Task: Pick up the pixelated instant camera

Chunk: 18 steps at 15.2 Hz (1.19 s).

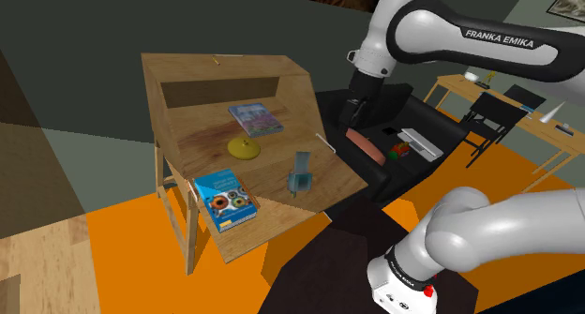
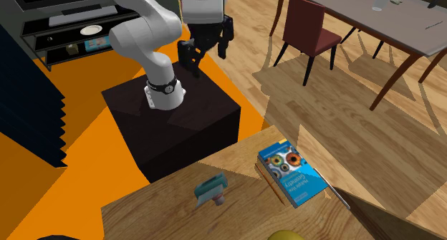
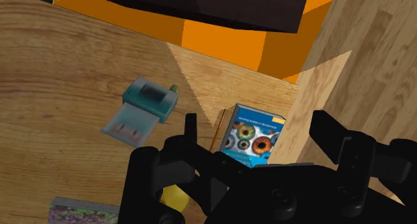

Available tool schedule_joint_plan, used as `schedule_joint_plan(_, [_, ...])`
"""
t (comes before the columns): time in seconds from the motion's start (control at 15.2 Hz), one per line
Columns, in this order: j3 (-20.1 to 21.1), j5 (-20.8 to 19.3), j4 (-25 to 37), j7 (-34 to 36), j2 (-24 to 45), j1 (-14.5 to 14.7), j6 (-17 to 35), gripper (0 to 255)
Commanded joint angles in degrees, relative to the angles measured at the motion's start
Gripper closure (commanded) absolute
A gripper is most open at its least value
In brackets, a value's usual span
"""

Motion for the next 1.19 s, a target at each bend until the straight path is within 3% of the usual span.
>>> schedule_joint_plan(0.0, [-0.1,-0.4,-0.3,-0.6,3.6,-0.2,2.8,0])
schedule_joint_plan(0.53, [-1.1,-2.4,1.2,-3.0,19.7,-1.2,12.6,0])
schedule_joint_plan(1.12, [-2.3,-4.7,7.8,-5.0,39.6,-2.4,20.6,0])
